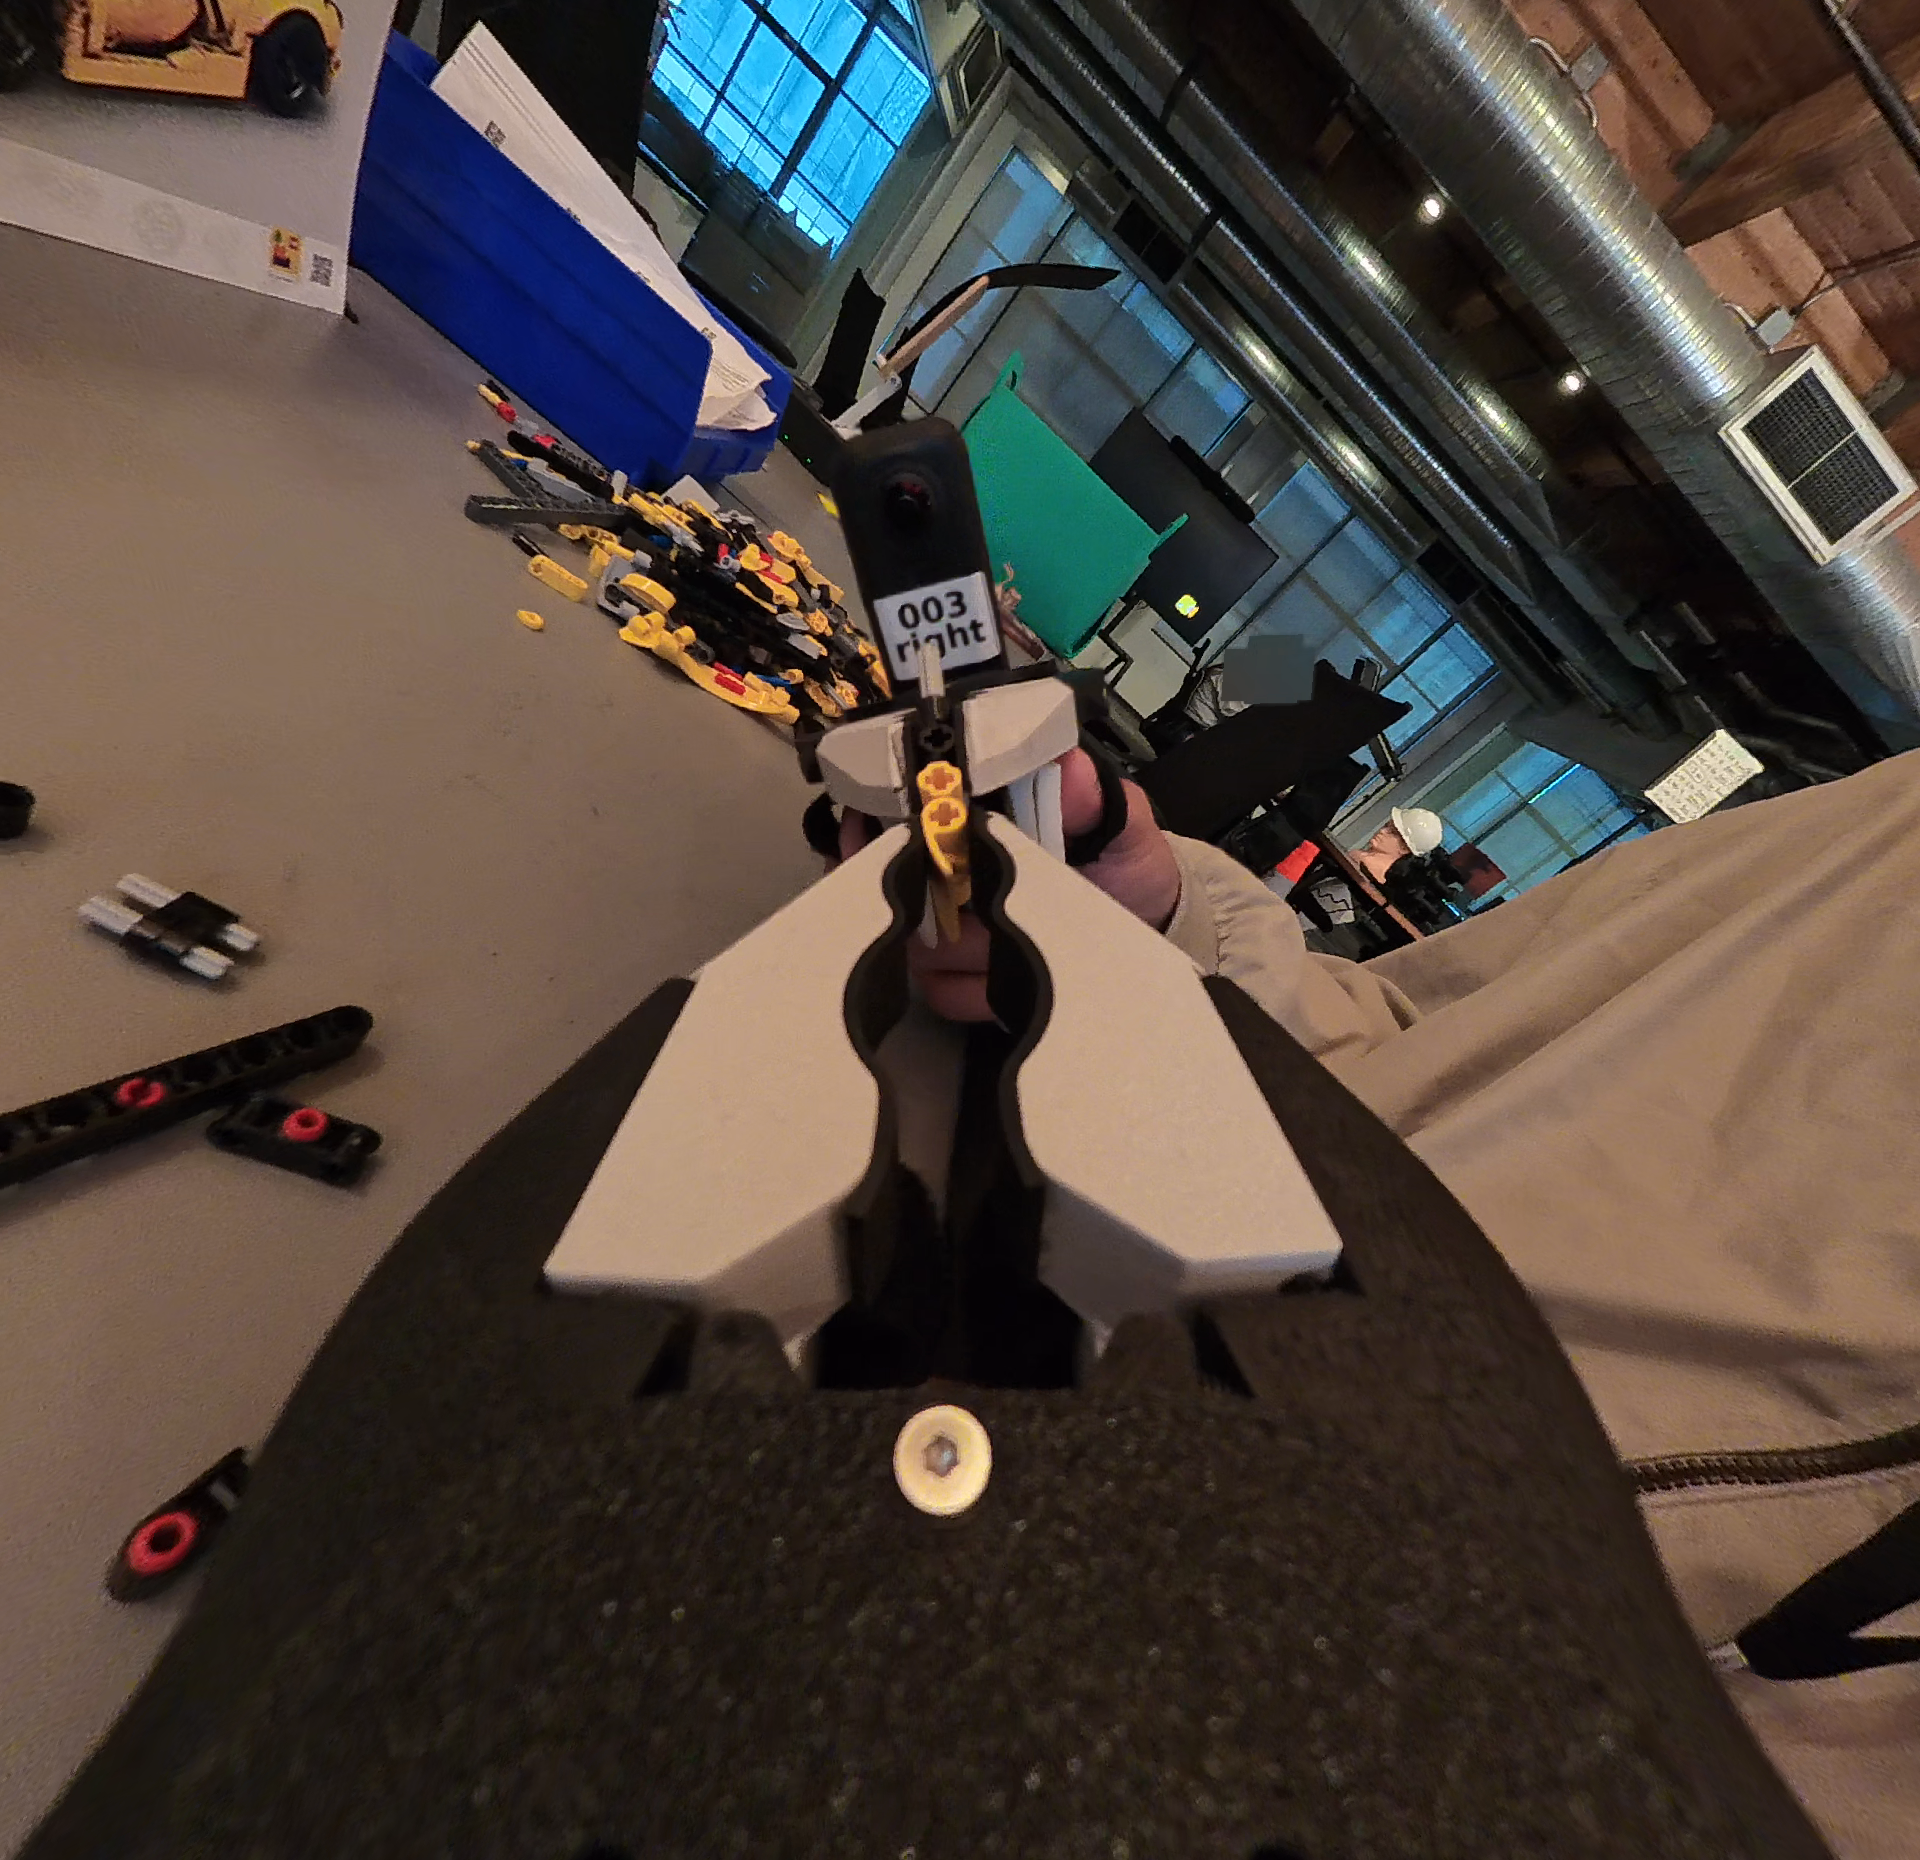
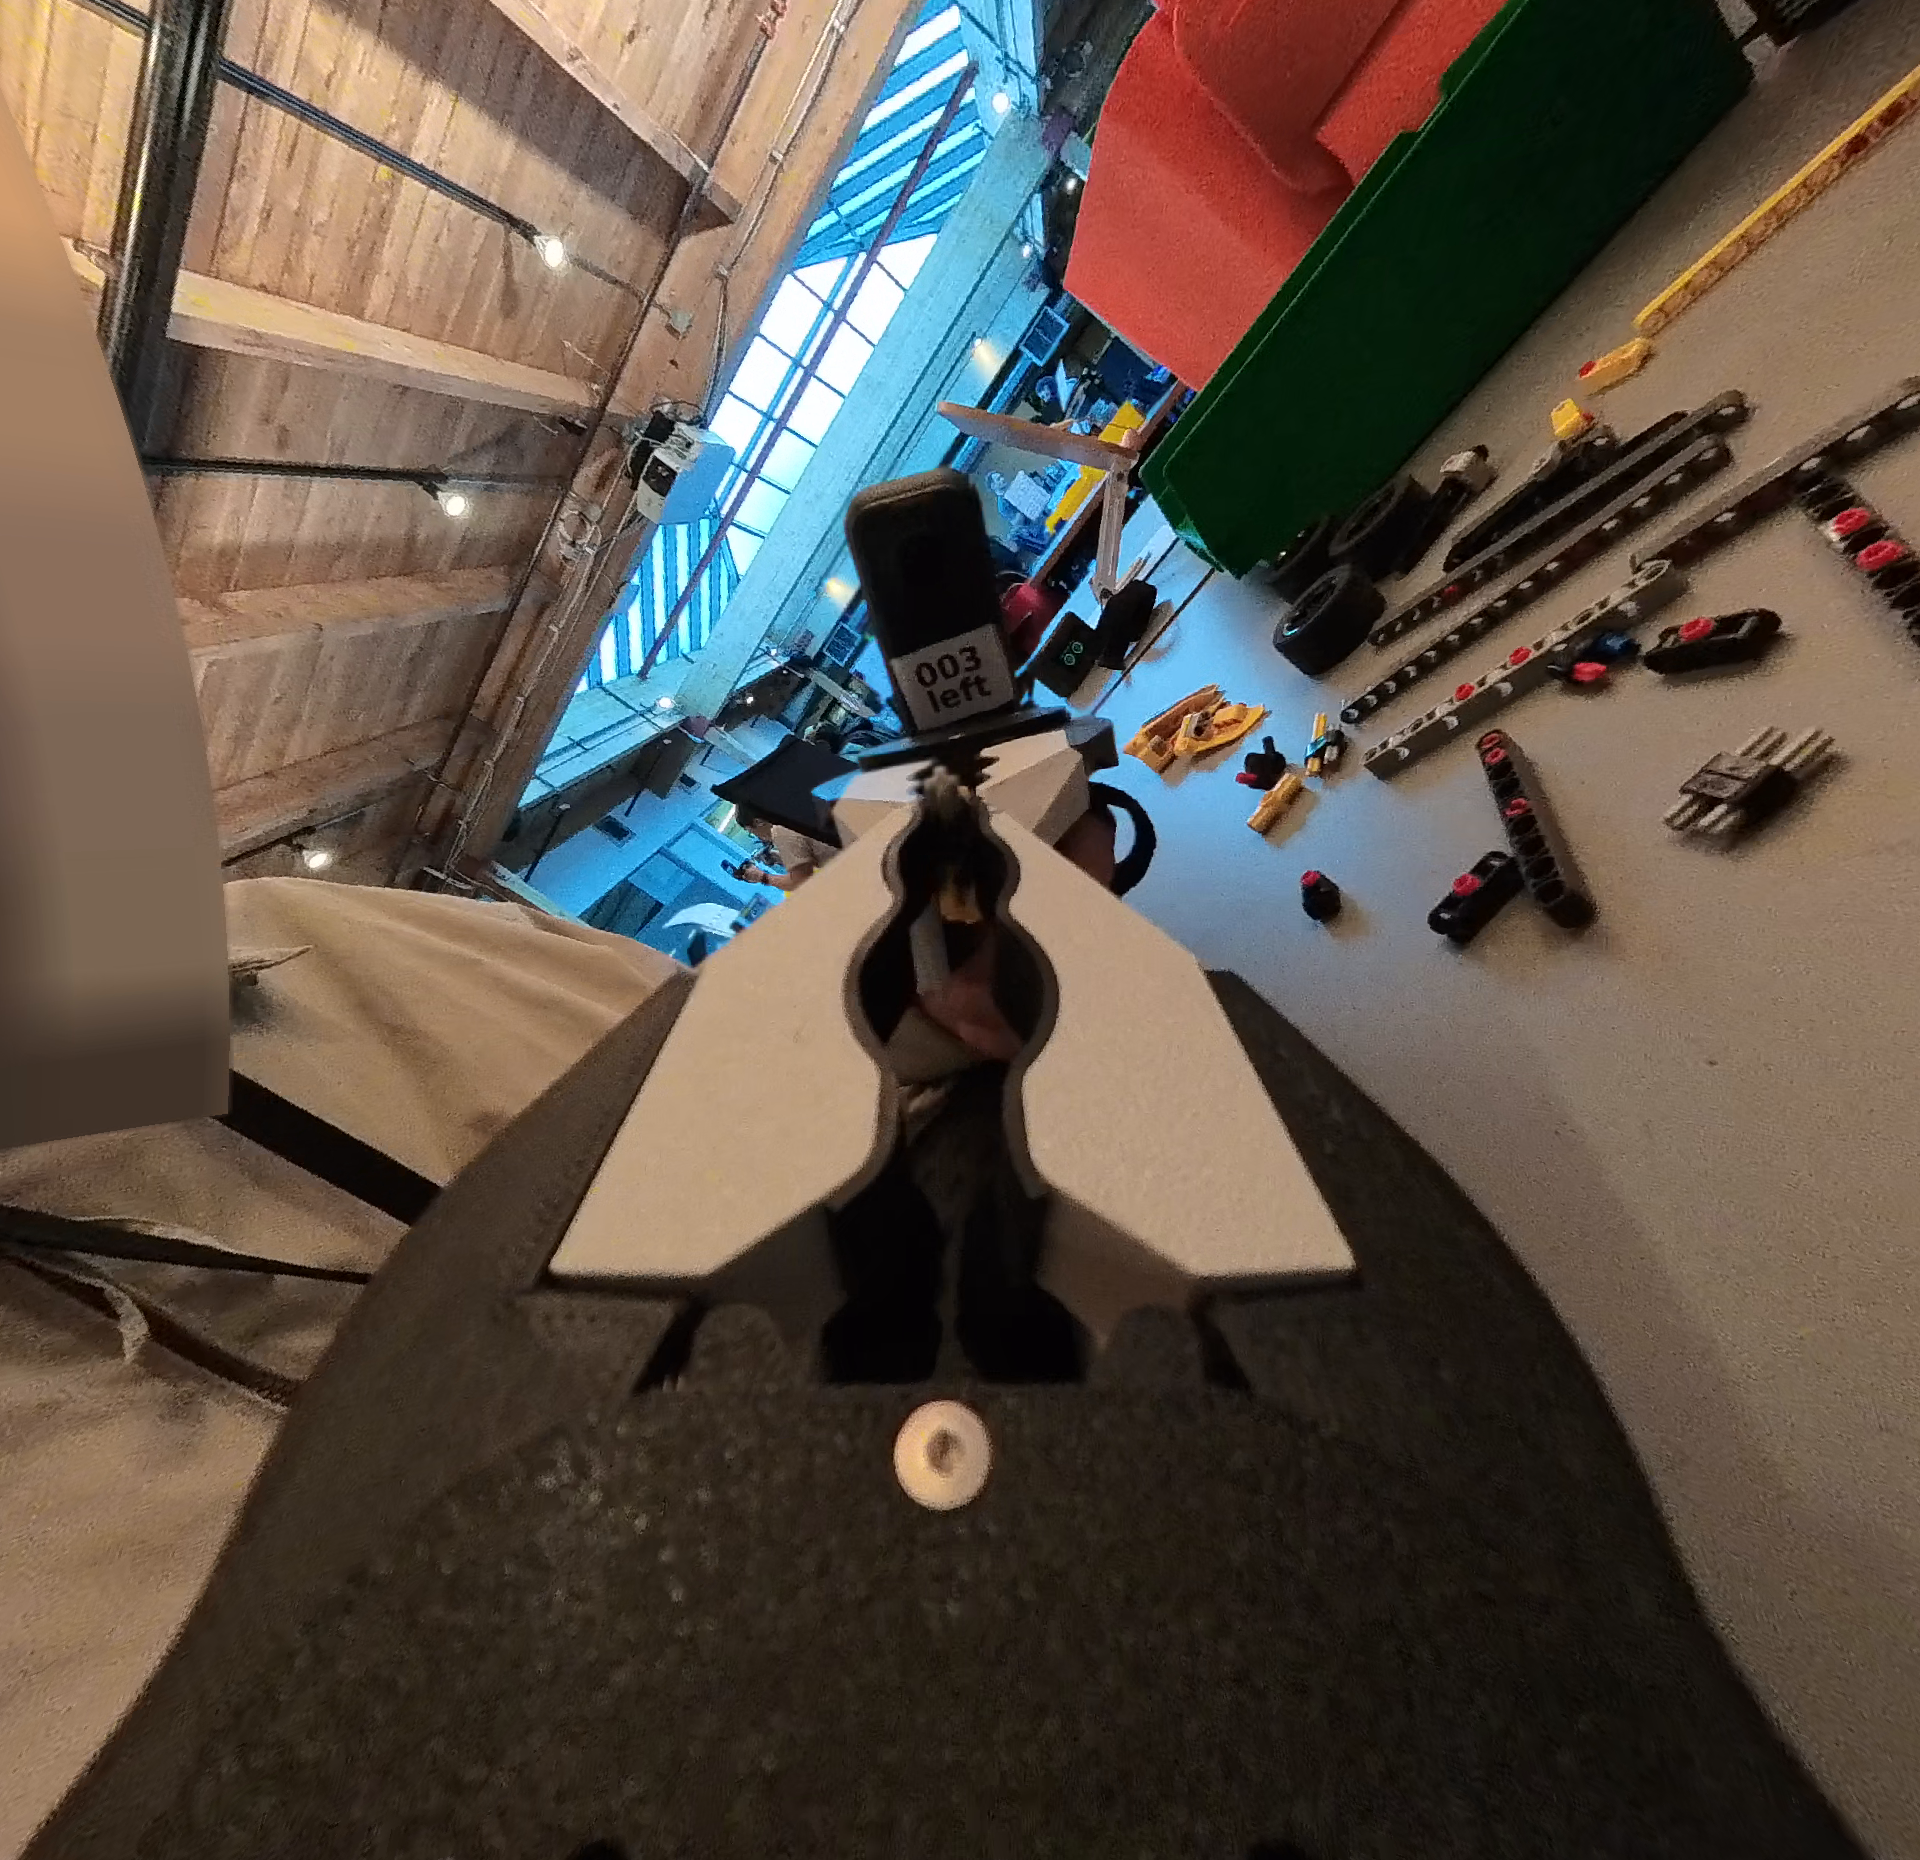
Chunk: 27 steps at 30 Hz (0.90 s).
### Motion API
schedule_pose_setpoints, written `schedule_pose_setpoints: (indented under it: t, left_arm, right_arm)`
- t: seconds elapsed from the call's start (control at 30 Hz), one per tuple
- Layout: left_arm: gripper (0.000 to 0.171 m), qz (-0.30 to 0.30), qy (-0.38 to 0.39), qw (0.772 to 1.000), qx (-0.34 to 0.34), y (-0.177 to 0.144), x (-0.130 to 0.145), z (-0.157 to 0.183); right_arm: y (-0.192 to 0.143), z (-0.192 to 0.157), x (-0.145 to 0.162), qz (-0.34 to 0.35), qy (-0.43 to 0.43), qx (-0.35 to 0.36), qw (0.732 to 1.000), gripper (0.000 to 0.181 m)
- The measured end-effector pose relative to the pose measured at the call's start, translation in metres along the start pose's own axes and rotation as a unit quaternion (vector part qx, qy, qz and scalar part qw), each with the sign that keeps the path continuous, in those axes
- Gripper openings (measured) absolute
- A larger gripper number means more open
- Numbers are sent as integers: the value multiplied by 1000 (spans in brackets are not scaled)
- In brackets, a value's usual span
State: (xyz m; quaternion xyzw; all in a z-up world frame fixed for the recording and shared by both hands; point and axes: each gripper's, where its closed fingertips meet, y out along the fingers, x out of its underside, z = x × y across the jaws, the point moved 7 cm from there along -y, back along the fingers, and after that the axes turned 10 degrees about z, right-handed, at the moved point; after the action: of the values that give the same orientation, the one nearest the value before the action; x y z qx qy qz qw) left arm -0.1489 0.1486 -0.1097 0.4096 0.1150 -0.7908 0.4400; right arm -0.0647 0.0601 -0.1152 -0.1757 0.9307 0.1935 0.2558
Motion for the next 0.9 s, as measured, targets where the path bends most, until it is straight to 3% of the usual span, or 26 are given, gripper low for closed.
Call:
schedule_pose_setpoints:
  t: [0.17,0.23,0.27,0.3,0.4,0.53,0.67,0.8,0.9]
  left_arm:
    - [7,0,39,999,-2,-1,0,7]
    - [7,72,4,997,9,-23,-16,3]
    - [6,112,-26,993,6,-38,-25,-4]
    - [6,134,-43,990,7,-47,-29,-7]
    - [7,107,-26,994,20,-34,-25,-1]
    - [7,56,-15,997,49,-15,-16,6]
    - [7,29,-8,999,44,-10,-9,8]
    - [7,17,14,999,34,-8,-6,9]
    - [7,-1,53,998,21,-5,-2,11]
  right_arm:
    - [-4,-4,-5,-26,-20,-17,999,6]
    - [-46,0,-45,125,28,-34,991,6]
    - [-82,6,-66,171,28,-13,985,6]
    - [-107,3,-78,171,-25,37,984,6]
    - [-115,-13,-79,46,-172,147,973,7]
    - [-112,28,-62,-57,-222,304,925,7]
    - [-94,39,-43,-112,-184,278,936,7]
    - [-72,35,-9,-220,-177,209,936,10]
    - [-66,41,9,-281,-169,211,921,20]
